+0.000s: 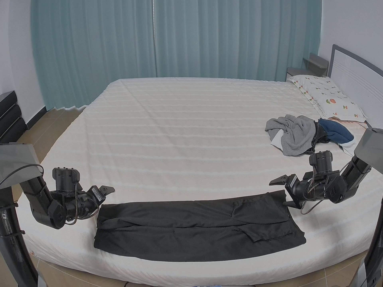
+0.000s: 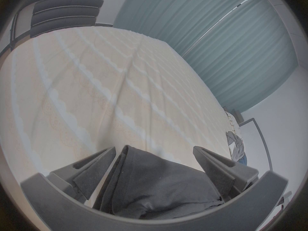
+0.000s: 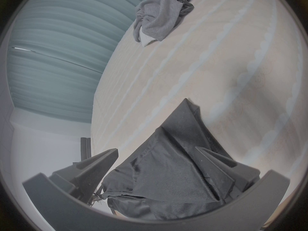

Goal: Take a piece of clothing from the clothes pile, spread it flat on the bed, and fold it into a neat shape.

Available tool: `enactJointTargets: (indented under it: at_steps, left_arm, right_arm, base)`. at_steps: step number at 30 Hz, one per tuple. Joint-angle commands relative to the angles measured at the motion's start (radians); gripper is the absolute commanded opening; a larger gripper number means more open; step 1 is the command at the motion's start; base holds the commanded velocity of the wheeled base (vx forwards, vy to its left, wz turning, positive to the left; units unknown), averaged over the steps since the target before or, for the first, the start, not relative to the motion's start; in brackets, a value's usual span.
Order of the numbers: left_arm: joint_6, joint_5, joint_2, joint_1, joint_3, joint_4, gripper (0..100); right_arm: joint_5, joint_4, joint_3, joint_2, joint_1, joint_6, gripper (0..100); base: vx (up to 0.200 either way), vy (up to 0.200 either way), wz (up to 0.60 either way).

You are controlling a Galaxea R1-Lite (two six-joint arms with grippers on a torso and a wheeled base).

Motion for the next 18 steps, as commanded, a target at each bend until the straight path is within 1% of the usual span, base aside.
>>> enactJointTargets:
  at_steps: [1, 6, 16, 17, 18]
  left_arm:
    - [0.0, 0.0, 0.064, 0.001, -0.012, -0.005, 100]
    - [0.0, 0.0, 0.093, -0.001, -0.043, -0.008, 100]
    - [0.001, 0.0, 0.095, -0.004, -0.033, -0.008, 100]
    - [0.001, 0.0, 0.095, -0.004, -0.033, -0.008, 0]
    - [0.001, 0.0, 0.095, -0.004, -0.036, -0.008, 0]
  right_arm:
    - [0.0, 0.0, 0.003, 0.024, -0.003, 0.0, 100]
    - [0.0, 0.0, 0.003, 0.024, -0.01, -0.002, 100]
    - [0.002, 0.0, 0.003, 0.038, -0.01, -0.002, 100]
    - [0.002, 0.0, 0.003, 0.039, -0.01, -0.002, 100]
    - [0.002, 0.0, 0.003, 0.039, -0.01, -0.002, 100]
  base:
    - [0.0, 0.0, 0.0]
    - [0.0, 0.0, 0.0]
    - [0.0, 0.0, 0.0]
    - [0.0, 0.0, 0.0]
    - [0.0, 0.0, 0.0]
